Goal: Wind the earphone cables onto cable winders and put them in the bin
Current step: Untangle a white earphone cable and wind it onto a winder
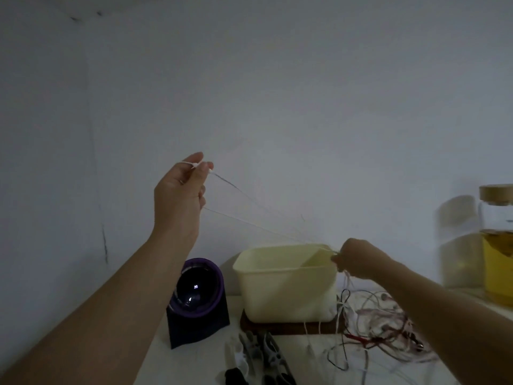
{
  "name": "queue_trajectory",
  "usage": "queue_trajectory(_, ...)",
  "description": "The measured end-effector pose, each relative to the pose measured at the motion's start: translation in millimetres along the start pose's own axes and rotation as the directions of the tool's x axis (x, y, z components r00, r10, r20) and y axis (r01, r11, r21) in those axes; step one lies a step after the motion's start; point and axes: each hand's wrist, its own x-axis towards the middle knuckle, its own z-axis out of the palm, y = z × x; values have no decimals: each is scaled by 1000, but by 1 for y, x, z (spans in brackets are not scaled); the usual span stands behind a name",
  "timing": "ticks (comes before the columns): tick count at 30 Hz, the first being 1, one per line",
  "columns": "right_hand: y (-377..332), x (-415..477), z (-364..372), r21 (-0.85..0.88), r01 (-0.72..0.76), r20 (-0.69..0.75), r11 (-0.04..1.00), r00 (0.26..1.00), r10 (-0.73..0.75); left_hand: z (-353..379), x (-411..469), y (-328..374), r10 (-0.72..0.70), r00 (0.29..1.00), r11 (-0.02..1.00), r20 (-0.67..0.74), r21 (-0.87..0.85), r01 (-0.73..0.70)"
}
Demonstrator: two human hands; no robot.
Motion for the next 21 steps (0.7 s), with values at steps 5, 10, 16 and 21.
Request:
queue_trajectory(5, 21, 8, -42, -105, -120, -138, 987, 985, 105, 3, -6, -36, -27, 999, 997, -30, 76, 29)
queue_trajectory(10, 25, 5, -94, -59, -106, -430, 993, 900, 70, 16, -14, -63, -60, 998, 988, -20, 141, 62)
queue_trajectory(16, 33, -1, -126, -110, -125, -120, 986, 986, 112, 39, -24, -76, -112, 993, 978, 32, 183, 104)
queue_trajectory(21, 42, -8, -122, -250, -90, -226, 964, 974, 32, 48, -33, -81, -139, 986, 965, 97, 237, 112)
